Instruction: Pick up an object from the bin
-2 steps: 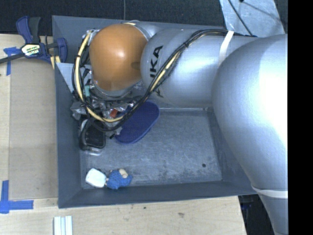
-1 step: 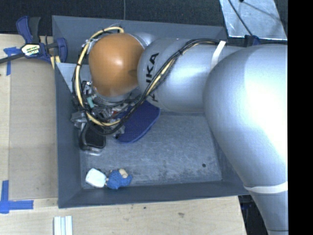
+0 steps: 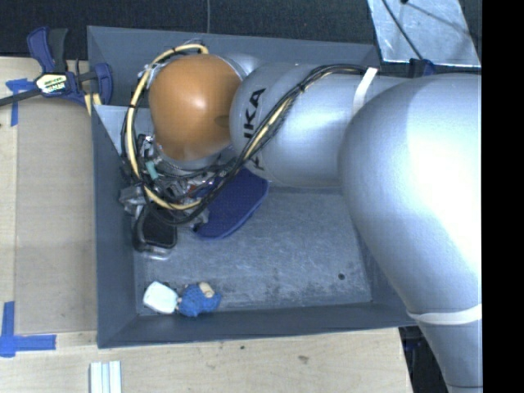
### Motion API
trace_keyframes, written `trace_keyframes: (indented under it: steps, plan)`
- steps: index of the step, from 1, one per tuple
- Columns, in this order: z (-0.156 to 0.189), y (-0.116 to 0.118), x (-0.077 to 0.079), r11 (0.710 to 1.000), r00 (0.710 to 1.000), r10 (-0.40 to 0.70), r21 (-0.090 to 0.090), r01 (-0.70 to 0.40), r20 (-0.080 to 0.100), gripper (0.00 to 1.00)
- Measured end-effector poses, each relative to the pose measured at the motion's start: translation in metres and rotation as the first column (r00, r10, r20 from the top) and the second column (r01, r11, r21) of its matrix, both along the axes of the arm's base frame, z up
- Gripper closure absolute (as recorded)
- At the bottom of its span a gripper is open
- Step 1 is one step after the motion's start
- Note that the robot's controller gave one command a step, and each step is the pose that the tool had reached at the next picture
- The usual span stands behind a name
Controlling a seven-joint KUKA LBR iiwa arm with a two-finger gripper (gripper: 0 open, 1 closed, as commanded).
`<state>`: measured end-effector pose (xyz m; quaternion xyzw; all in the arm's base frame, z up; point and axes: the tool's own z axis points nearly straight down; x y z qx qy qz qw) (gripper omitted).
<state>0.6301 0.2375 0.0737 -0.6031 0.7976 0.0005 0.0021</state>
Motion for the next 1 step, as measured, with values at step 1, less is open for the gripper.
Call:
trace_keyframes:
  steps: [1]
  plan:
    - [0.0025, 0.0013, 0.0016, 1.0, 1.0, 0.0, 0.004, 0.0, 0.007, 1.0]
